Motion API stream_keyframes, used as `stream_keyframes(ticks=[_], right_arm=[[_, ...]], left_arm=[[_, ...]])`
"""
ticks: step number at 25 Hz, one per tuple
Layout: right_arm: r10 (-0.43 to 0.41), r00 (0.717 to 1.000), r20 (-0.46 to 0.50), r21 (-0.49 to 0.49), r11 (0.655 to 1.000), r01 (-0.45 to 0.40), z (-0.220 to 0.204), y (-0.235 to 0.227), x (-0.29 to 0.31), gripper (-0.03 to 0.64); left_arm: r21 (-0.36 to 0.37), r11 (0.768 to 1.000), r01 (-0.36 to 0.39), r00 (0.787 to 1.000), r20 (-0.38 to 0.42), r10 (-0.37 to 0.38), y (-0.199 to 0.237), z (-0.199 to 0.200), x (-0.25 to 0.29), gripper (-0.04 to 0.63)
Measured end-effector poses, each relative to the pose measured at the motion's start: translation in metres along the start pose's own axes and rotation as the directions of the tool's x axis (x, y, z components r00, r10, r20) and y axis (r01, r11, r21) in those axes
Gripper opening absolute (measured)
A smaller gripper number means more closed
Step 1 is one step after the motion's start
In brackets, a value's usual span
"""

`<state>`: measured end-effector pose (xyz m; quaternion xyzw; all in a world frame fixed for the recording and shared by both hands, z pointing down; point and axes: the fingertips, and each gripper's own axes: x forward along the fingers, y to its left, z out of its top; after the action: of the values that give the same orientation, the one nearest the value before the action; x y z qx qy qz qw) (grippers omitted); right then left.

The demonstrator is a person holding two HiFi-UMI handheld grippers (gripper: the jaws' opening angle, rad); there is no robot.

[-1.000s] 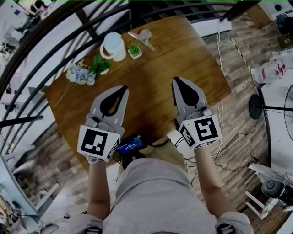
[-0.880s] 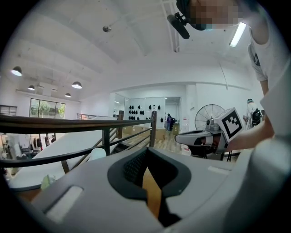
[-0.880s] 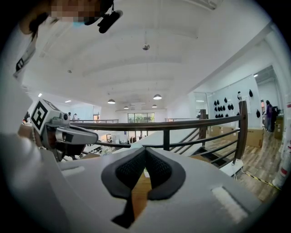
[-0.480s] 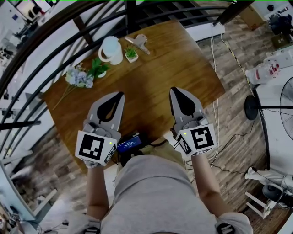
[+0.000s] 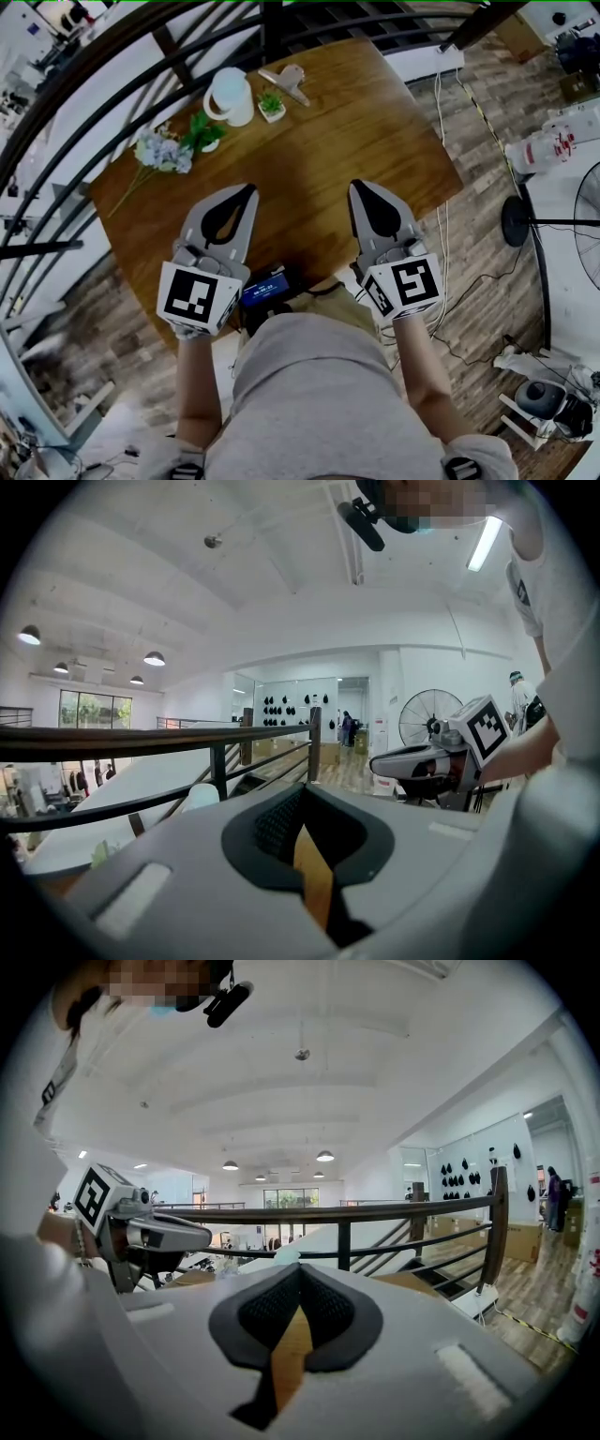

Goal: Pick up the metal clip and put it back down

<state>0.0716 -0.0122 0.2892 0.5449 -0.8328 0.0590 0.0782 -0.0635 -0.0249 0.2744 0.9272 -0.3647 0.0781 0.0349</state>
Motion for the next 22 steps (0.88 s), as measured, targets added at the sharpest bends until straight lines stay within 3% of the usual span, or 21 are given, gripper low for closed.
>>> stream_keyframes(ticks=[22], right_arm=[[-0.005, 1.000, -0.007, 0.007, 1.000, 0.005, -0.0036, 0.0004, -0.0071, 0.000]], left_arm=[[-0.006, 1.000, -0.008, 1.000, -0.024, 0.008, -0.0009, -0.0031, -0.0032, 0.012]])
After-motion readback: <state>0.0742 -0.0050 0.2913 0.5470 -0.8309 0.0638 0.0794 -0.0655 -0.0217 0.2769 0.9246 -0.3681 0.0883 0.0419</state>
